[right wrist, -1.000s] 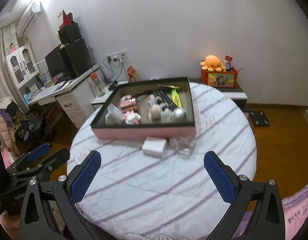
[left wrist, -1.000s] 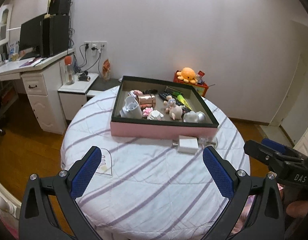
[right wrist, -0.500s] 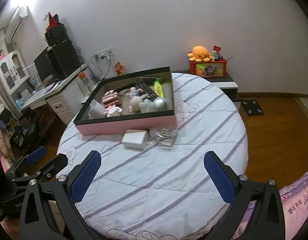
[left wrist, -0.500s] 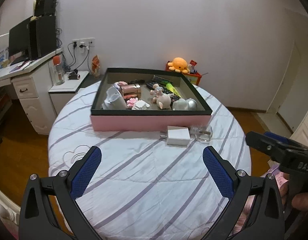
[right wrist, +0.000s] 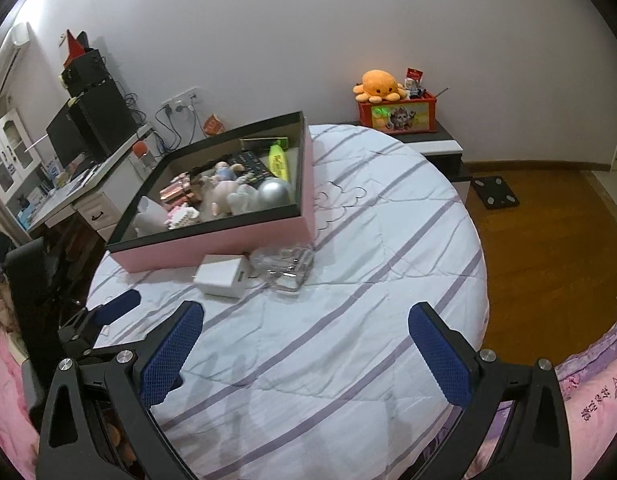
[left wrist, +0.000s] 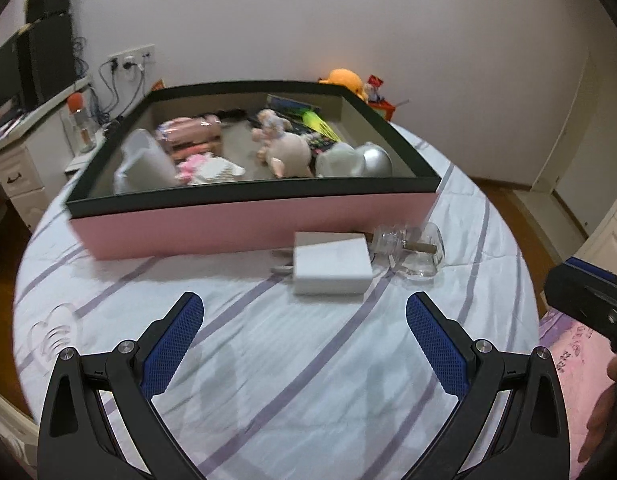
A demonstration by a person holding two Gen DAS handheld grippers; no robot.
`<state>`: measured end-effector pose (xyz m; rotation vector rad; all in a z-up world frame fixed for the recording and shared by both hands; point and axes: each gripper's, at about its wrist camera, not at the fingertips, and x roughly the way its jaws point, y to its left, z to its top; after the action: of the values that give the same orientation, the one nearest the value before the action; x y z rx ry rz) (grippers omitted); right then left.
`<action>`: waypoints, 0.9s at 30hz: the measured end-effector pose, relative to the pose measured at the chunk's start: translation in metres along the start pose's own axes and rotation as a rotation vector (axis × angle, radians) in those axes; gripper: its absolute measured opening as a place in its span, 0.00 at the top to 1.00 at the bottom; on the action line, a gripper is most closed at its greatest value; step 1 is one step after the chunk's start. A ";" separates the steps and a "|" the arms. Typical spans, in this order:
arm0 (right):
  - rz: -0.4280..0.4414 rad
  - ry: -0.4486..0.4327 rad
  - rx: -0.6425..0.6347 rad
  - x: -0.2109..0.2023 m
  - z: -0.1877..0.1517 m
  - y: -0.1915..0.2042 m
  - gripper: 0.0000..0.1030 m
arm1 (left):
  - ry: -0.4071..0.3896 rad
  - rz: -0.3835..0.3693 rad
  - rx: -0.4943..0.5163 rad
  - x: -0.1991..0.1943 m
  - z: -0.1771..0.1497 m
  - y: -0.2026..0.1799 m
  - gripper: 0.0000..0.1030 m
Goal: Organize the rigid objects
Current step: 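Withdraw both tools from the box toward the charger and bottle, then grasp the white charger with the left gripper while the right grasps the glass bottle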
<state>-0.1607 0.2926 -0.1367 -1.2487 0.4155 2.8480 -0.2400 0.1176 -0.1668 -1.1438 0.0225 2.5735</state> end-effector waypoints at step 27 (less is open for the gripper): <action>0.003 0.053 0.023 0.032 0.004 -0.017 0.00 | 0.080 -0.029 0.047 0.053 0.016 -0.004 0.35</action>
<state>-0.1834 0.3070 -0.1615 -1.3225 0.4497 2.8097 -0.2835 0.1392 -0.1934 -1.2203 0.0836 2.4878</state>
